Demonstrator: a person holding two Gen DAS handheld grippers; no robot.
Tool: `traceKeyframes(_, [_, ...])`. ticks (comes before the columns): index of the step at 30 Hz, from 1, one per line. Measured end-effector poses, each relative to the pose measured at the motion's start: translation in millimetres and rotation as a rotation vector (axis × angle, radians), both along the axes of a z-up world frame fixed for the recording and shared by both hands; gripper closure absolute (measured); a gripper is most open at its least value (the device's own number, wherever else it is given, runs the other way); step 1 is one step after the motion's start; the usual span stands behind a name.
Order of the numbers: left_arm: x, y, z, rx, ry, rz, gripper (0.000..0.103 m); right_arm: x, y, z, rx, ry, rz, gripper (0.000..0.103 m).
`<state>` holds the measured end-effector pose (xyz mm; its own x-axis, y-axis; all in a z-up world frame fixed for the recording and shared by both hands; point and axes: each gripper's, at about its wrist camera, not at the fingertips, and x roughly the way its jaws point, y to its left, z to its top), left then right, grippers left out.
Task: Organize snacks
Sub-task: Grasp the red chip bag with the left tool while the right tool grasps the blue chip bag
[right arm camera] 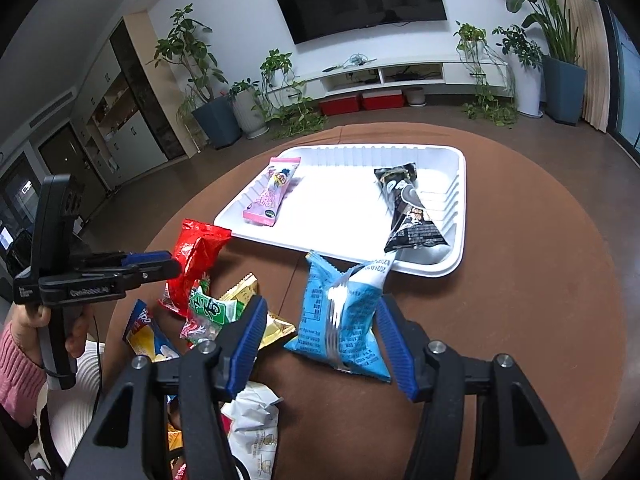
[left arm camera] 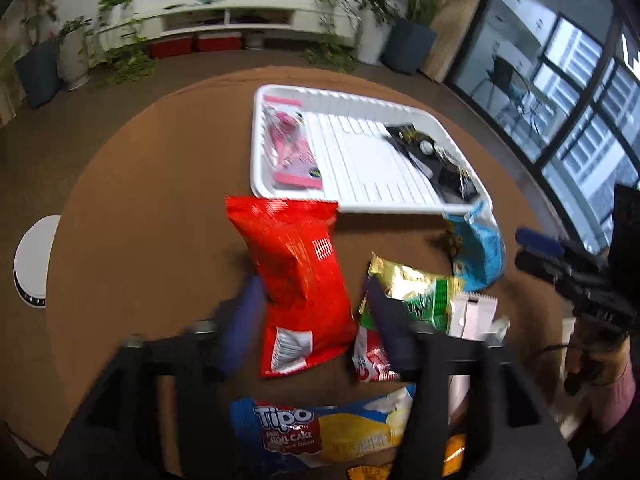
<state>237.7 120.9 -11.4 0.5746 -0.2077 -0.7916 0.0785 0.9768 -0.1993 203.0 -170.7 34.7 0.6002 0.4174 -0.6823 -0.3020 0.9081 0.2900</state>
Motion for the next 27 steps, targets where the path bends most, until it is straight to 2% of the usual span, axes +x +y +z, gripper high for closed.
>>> traceKeyframes(5, [3.6, -1.5, 1.8, 0.009, -0.004, -0.007, 0.041, 1.3, 0.1, -4.7, -0.006, 0.016, -0.002, 0.043])
traceKeyframes(10, [8.6, -10.7, -5.9, 0.052, 0.016, -0.023, 0.041, 5.9, -0.5, -9.4, -0.021, 0.036, -0.016, 0.042])
traceKeyframes(22, [18.6, -14.2, -21.4, 0.048, 0.033, -0.033, 0.041, 14.2, 8.6, -24.5, -0.068, 0.083, -0.013, 0.042])
traceKeyframes(25, [20.6, -12.6, -26.9, 0.033, 0.042, -0.037, 0.043, 15.2, 11.0, -27.6, -0.085, 0.094, -0.006, 0.047])
traceKeyframes(26, [21.3, -12.2, -28.8, 0.031, 0.044, -0.038, 0.045, 15.7, 11.7, -29.0, -0.086, 0.1, 0.001, 0.054])
traceKeyframes(27, [21.6, -12.1, -30.4, 0.034, 0.048, -0.039, 0.052, 16.5, 12.0, -31.0, -0.077, 0.113, 0.011, 0.057])
